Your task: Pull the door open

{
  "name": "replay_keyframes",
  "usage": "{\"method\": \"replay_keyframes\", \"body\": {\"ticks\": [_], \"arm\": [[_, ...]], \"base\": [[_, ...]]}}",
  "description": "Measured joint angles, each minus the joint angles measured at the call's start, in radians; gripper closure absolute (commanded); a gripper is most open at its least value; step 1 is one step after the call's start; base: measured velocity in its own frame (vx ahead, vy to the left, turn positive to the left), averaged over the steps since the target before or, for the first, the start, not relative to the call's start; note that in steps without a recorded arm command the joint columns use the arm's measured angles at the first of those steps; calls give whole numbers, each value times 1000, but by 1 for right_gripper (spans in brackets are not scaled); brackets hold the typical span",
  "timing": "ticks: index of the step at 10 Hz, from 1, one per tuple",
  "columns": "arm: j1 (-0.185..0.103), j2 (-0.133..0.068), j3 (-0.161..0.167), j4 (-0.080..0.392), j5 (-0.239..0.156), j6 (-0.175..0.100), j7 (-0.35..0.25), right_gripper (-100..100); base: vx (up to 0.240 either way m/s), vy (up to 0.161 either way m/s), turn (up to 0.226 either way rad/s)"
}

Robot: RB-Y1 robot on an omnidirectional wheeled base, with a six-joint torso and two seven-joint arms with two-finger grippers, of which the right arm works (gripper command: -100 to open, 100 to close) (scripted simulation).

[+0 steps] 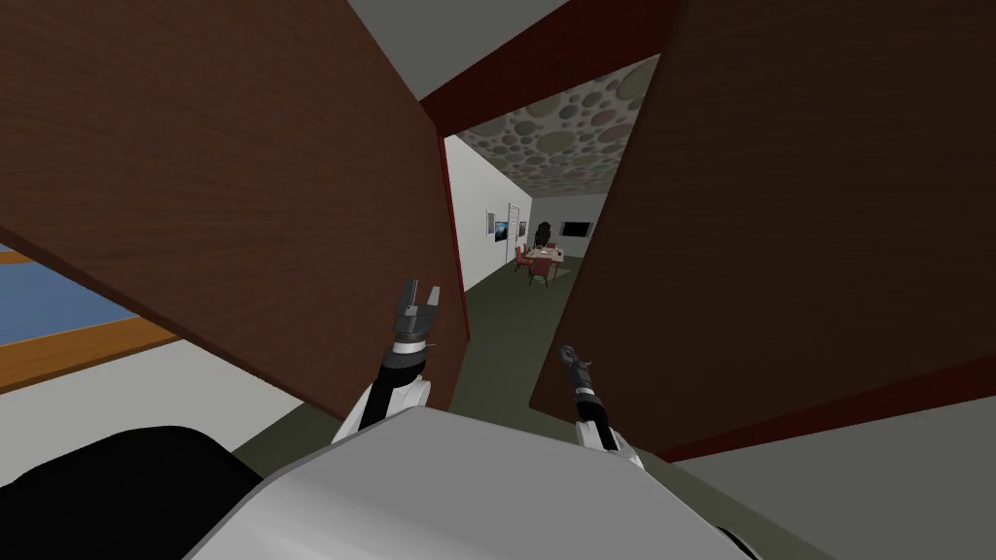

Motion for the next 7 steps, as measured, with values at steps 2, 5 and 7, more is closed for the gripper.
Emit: {"method": "replay_keyframes", "body": {"ticks": [2, 5, 7], "arm": [[-18, -19, 3, 61, 1, -49, -21, 100], [11, -41, 11, 61, 4, -62, -49, 100], [46, -66, 16, 26, 7, -69, -78, 100]], "base": [[-142, -10, 84], [-111, -3, 133], [-116, 3, 131]]}}
